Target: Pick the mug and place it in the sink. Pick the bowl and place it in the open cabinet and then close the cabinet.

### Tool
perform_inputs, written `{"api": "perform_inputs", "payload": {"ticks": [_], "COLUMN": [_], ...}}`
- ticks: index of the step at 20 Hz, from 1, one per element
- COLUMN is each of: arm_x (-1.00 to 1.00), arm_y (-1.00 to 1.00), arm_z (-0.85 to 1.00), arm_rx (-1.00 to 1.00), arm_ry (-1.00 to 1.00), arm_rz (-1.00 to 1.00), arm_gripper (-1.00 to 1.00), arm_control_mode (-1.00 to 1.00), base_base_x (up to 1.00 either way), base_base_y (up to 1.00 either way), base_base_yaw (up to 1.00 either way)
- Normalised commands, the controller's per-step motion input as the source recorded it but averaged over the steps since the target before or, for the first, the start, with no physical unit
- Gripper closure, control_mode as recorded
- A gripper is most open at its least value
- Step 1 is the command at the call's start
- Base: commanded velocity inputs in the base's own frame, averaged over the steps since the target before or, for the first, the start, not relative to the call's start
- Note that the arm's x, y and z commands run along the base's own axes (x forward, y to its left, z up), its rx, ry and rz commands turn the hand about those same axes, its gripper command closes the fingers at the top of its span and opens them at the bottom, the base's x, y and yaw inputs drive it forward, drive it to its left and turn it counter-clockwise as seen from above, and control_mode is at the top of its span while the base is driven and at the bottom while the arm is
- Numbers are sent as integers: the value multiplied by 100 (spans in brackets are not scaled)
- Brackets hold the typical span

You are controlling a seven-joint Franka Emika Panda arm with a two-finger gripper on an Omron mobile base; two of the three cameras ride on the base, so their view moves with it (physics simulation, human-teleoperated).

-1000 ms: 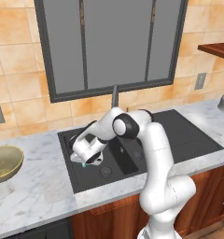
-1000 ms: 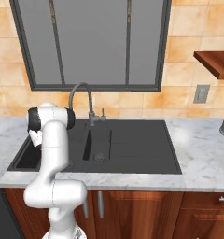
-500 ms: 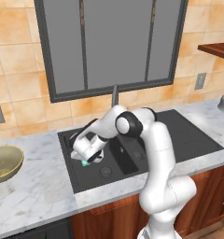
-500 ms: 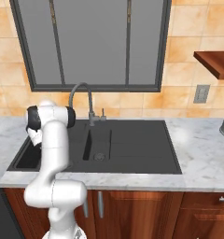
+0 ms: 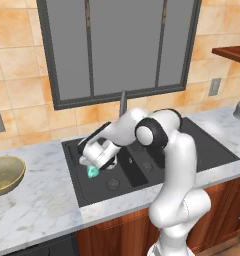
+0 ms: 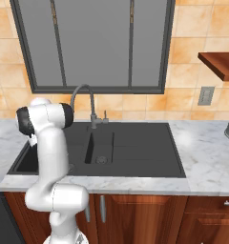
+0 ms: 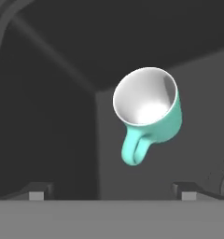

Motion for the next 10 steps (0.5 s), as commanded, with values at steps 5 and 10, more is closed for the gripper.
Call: {"api": "perform_inputs", "payload": {"ticks": [5, 10], "arm_x": [-38, -40], "arm_y": [-12, -20], "arm_z": [100, 100], "arm_rx": [-1, -1], "arm_ry": [0, 5], "arm_rz": [-7, -9], "arm_gripper": [-100, -100], "arm_control_mode": [-100, -100], "base_base_x": [0, 0], "base_base_y": [0, 0], "base_base_yaw": [0, 0]}}
